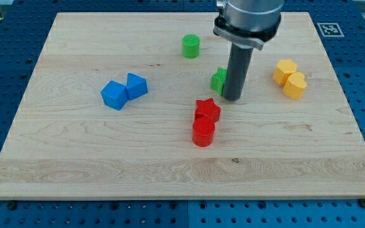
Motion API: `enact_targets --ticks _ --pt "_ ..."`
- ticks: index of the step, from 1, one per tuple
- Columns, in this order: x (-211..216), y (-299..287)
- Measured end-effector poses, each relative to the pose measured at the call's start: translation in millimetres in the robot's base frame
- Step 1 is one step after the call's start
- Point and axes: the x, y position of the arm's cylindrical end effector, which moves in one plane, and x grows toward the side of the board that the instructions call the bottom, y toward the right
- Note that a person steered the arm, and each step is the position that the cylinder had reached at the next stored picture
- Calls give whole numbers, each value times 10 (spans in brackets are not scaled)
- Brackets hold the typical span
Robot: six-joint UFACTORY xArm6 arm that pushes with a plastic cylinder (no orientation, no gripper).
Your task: Place the arm horizontally left to the green blocks
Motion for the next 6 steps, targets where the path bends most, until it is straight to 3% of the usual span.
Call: enact_targets --ticks 2,3,5,6 --pt "-818 -352" --pt "-1022 -376" --pt "-1289 875" --pt "-1289 899"
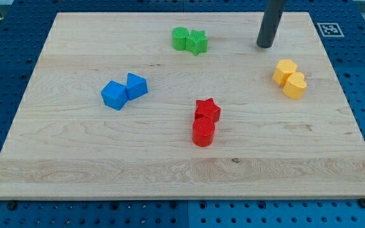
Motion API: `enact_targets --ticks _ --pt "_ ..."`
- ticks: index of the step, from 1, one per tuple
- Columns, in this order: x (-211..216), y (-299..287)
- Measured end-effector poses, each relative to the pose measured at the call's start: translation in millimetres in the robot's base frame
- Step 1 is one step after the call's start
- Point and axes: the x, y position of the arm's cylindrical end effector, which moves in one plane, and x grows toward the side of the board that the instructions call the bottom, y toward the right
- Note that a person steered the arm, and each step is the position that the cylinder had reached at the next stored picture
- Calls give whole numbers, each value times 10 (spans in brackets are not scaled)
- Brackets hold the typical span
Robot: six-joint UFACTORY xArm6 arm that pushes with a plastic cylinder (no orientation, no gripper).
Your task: Place the arm horizontally left to the green blocks
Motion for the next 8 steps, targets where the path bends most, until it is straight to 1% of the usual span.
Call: enact_targets --ticks 1,2,3,4,6,8 --pt "1 127" --pt "15 109" --pt "44 53" --pt "197 -99" --pt "384 -1002" --pt "711 -1975"
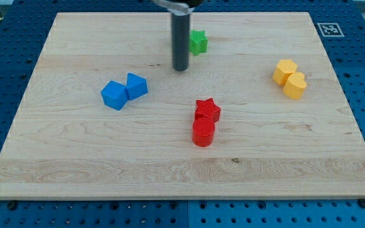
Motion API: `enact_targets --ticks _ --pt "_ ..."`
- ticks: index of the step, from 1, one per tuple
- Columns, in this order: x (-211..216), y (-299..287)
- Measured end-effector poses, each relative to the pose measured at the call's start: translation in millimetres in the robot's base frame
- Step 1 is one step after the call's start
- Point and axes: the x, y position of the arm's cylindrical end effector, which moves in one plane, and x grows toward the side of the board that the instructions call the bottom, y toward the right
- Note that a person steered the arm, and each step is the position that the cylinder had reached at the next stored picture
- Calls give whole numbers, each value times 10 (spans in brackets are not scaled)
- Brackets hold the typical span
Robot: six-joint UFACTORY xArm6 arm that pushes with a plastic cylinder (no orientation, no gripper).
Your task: Place the arm horizontally left to the green blocks
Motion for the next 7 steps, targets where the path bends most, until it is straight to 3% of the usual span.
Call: enact_targets --ticks 2,4,5,6,7 --pt "267 -518" --pt "268 -1082" --pt "-6 -1097" --pt "-777 -1215" --pt "-907 -1268"
